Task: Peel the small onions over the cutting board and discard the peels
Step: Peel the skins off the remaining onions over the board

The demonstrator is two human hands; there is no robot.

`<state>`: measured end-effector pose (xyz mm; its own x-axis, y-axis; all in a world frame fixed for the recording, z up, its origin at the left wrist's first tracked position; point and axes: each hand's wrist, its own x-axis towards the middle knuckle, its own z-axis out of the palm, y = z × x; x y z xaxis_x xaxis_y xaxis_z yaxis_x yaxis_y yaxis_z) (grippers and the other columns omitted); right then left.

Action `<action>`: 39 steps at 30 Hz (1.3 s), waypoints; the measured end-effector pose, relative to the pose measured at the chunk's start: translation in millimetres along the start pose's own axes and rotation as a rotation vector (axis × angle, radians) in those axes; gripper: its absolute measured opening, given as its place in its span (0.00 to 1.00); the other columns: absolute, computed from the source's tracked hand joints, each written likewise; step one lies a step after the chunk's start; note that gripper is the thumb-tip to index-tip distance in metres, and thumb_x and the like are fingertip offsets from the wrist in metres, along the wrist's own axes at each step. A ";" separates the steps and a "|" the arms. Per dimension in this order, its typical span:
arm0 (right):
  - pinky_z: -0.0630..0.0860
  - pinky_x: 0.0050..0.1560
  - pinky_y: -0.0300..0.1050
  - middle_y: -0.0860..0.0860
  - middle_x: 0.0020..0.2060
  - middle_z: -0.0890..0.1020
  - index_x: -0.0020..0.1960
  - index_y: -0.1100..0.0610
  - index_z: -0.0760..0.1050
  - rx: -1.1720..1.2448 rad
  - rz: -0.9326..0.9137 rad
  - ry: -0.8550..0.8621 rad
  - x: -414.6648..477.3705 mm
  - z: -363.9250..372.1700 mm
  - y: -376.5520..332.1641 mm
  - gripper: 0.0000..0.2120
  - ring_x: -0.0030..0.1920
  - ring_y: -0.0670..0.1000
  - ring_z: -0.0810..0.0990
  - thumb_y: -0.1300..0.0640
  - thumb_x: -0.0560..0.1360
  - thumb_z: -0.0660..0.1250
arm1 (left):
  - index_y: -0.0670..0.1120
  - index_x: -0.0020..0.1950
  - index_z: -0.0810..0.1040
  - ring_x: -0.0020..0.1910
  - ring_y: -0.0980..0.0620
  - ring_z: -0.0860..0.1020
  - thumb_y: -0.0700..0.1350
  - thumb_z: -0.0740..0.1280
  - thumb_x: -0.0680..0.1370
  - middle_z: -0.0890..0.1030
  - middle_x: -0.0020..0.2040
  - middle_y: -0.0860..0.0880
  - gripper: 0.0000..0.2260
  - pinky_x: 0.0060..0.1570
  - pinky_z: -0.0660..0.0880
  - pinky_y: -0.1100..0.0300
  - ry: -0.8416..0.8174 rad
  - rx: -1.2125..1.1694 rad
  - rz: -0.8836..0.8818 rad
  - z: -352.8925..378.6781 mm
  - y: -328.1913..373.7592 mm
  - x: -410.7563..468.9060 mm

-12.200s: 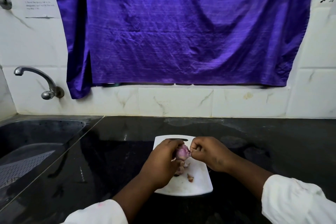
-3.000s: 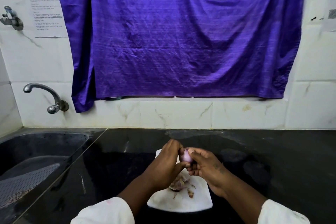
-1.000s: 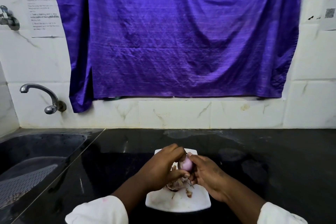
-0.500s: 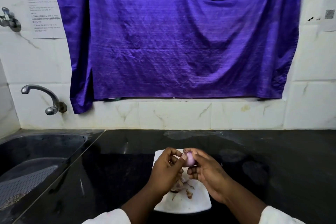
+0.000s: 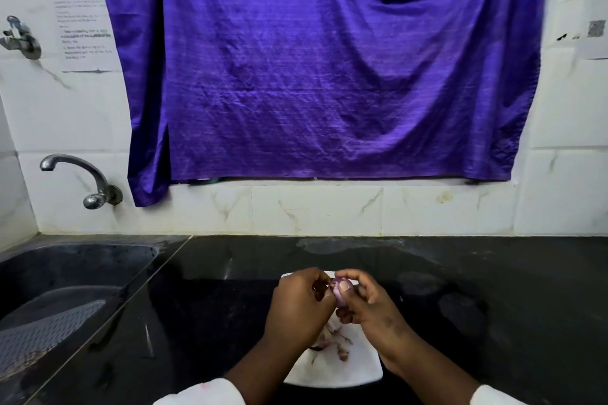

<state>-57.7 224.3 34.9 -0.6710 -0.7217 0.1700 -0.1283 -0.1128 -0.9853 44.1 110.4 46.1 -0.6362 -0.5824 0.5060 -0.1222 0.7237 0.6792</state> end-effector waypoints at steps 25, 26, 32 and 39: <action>0.81 0.49 0.47 0.56 0.49 0.87 0.59 0.50 0.81 0.099 -0.001 -0.034 7.4 -8.9 7.5 0.09 0.42 0.51 0.81 0.54 0.82 0.65 | 0.49 0.48 0.89 0.36 0.56 0.83 0.41 0.76 0.77 0.88 0.42 0.51 0.04 0.38 0.78 0.60 -0.171 -0.384 -0.023 -11.6 -16.7 12.4; 0.81 0.48 0.47 0.55 0.49 0.87 0.59 0.50 0.81 0.090 -0.004 -0.035 7.3 -9.0 7.4 0.09 0.42 0.51 0.81 0.54 0.82 0.65 | 0.49 0.47 0.89 0.36 0.56 0.83 0.41 0.76 0.77 0.88 0.41 0.51 0.03 0.37 0.78 0.59 -0.172 -0.368 -0.021 -11.8 -16.6 12.7; 0.82 0.46 0.45 0.53 0.49 0.87 0.58 0.50 0.81 0.024 -0.050 -0.005 8.1 -4.5 7.2 0.08 0.43 0.49 0.85 0.54 0.82 0.66 | 0.54 0.48 0.88 0.39 0.60 0.84 0.49 0.72 0.75 0.86 0.40 0.58 0.05 0.42 0.83 0.58 -0.100 -0.056 0.070 -5.7 -11.1 8.5; 0.81 0.43 0.45 0.53 0.48 0.86 0.56 0.45 0.81 -0.023 -0.107 0.036 8.5 3.2 11.2 0.06 0.45 0.51 0.84 0.52 0.81 0.67 | 0.53 0.45 0.85 0.38 0.58 0.79 0.48 0.67 0.76 0.82 0.37 0.57 0.06 0.37 0.76 0.62 0.032 0.137 0.175 2.6 -4.2 2.5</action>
<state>-62.5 214.8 25.3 -0.6781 -0.6814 0.2755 -0.2170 -0.1725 -0.9608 41.1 107.0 43.2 -0.6324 -0.4536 0.6280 -0.1159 0.8569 0.5023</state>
